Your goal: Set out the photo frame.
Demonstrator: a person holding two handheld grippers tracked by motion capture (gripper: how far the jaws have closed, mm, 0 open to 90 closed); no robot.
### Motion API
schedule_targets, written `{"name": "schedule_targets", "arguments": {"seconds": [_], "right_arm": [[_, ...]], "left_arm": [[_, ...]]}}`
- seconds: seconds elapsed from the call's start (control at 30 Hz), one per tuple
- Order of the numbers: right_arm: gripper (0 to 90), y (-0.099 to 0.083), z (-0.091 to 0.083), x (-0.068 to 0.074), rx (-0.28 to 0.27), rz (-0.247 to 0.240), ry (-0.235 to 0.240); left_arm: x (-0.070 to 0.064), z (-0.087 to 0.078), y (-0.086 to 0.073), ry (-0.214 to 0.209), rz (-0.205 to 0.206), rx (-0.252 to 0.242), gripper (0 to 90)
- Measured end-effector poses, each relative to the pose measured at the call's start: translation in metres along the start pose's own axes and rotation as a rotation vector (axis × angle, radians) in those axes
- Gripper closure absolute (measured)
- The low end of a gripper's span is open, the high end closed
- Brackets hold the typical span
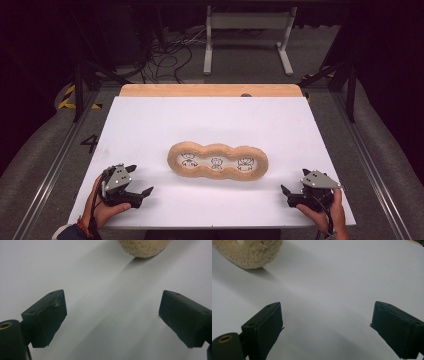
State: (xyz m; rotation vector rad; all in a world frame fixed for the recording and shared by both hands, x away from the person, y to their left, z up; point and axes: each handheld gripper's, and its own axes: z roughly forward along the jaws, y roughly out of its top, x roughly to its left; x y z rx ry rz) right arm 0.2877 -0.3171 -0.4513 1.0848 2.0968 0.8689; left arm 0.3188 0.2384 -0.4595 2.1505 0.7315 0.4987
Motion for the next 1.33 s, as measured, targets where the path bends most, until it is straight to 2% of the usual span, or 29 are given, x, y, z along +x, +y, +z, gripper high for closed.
{"name": "schedule_targets", "arguments": {"seconds": [0.43,0.6,0.83,0.93,1.33], "right_arm": [[10.2,-0.0009,0.0002,-0.0015,-0.001,-0.001,-0.011],[10.2,-0.0012,-0.0003,-0.0032,-0.010,0.010,-0.024],[10.7,-0.0015,-0.0016,-0.0044,-0.005,0.018,-0.049],[10.7,-0.0012,-0.0018,-0.0035,-0.001,0.010,-0.059],[11.0,-0.0011,-0.0028,-0.0020,-0.005,0.008,-0.050]], "left_arm": [[0.0000,0.0024,0.0002,-0.002,0.005,0.012,8.0],[0.0005,0.0036,0.0005,-0.002,0.021,0.019,7.8],[0.0018,0.0047,0.0007,-0.002,0.022,0.019,7.8],[0.0001,0.0058,0.0012,0.005,0.042,0.030,7.8],[-0.0020,0.0060,0.0021,0.022,0.052,0.040,8.1]]}}
